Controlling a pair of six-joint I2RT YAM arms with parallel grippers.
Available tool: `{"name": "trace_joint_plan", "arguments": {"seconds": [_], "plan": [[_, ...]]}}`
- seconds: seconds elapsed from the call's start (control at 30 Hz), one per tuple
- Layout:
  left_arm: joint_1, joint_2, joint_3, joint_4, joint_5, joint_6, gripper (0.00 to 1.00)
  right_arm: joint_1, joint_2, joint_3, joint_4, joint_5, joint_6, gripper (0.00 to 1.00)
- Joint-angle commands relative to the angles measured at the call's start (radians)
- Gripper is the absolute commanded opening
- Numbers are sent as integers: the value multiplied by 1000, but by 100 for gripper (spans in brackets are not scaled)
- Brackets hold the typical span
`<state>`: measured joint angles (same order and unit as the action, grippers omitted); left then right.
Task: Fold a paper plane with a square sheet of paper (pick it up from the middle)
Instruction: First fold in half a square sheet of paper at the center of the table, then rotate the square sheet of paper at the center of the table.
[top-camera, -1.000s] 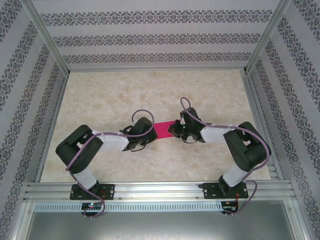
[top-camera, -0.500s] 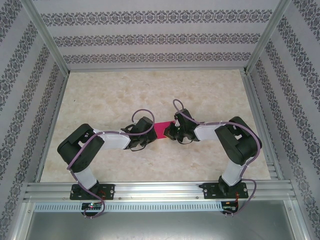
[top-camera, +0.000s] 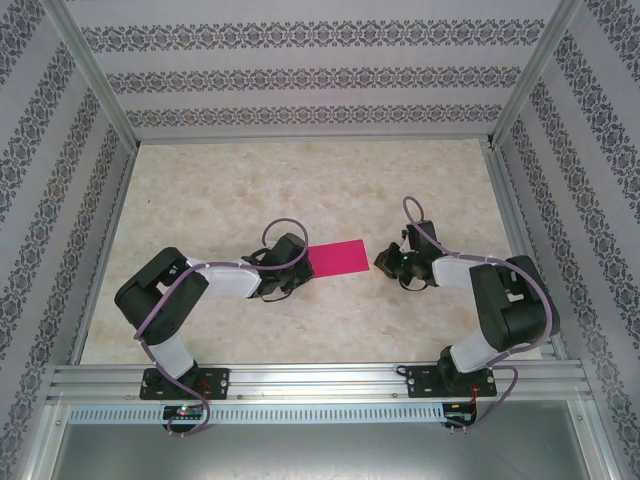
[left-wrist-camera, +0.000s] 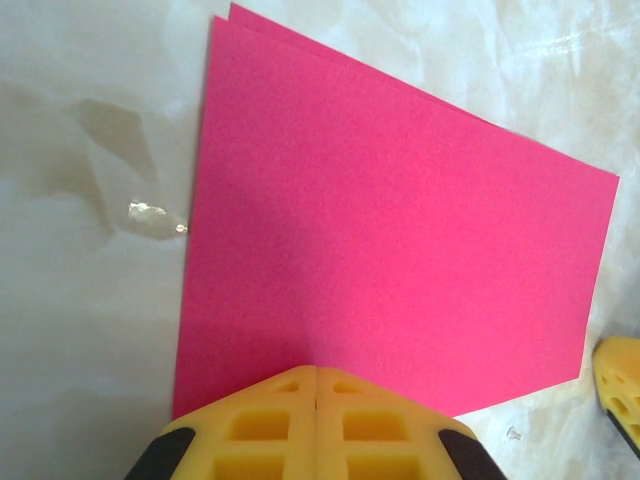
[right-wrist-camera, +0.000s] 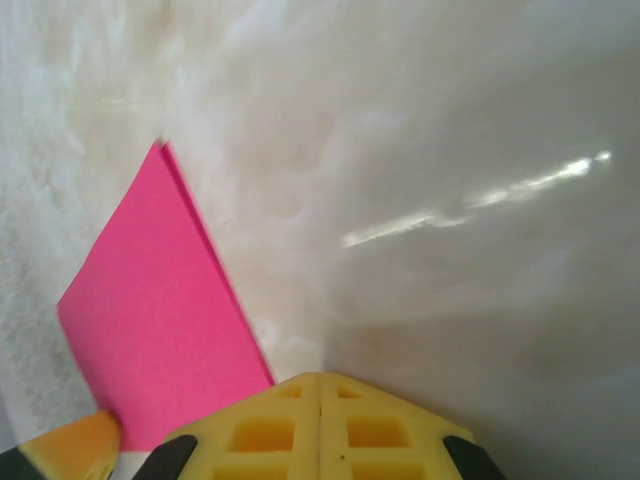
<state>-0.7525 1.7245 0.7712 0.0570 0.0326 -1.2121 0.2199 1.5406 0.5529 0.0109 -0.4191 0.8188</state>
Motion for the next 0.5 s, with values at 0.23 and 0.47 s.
{"name": "trace_joint_plan", "arguments": {"seconds": [0.23,0.47], "plan": [[64,-11,205,-206,75,218,20,173,-135,200,-298,240,-74,3],[211,-63,252,-360,108,310,46,322,116,430,-396,323,-84,21]]}}
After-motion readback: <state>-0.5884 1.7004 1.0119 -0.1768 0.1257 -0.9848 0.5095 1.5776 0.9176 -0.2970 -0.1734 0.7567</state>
